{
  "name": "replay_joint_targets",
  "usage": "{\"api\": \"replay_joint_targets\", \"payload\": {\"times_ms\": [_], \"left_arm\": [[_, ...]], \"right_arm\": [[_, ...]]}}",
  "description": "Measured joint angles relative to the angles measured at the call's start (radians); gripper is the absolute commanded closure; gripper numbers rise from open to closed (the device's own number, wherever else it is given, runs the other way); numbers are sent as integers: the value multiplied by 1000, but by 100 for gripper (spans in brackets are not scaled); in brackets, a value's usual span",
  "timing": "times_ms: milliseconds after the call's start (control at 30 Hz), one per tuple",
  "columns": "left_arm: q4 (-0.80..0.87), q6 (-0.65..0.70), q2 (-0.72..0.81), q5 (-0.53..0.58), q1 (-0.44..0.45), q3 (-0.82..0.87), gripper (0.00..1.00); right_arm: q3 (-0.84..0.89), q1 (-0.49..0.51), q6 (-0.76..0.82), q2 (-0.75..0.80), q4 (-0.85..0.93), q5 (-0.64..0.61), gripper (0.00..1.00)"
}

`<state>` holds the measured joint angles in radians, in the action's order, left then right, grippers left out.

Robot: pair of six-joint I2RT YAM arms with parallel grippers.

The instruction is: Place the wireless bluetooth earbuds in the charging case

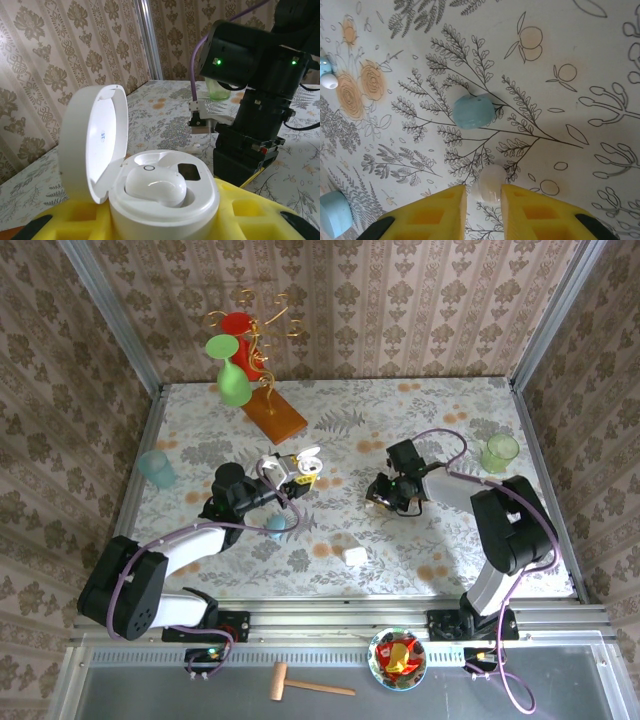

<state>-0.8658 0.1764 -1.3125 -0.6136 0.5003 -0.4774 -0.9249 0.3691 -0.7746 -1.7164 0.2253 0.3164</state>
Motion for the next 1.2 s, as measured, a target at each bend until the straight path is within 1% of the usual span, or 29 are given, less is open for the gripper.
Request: {"api": "replay_joint_targets", "payload": {"times_ms": [367,567,733,1067,1200], "left_arm": [[2,0,-1,-3,0,-1,86],[2,0,-1,-3,0,-1,86],[2,0,-1,-3,0,-1,86],[2,0,-1,-3,0,-1,86],[2,0,-1,-3,0,-1,86]], "right_arm": [[6,0,-8,-21,-21,8,80],[6,0,-6,-37,-45,18,76],[5,-5,-6,-51,-45,29,76],[-7,-5,20,-52,-27,28,81],[-23,13,50,-41,19,-18,82]]}}
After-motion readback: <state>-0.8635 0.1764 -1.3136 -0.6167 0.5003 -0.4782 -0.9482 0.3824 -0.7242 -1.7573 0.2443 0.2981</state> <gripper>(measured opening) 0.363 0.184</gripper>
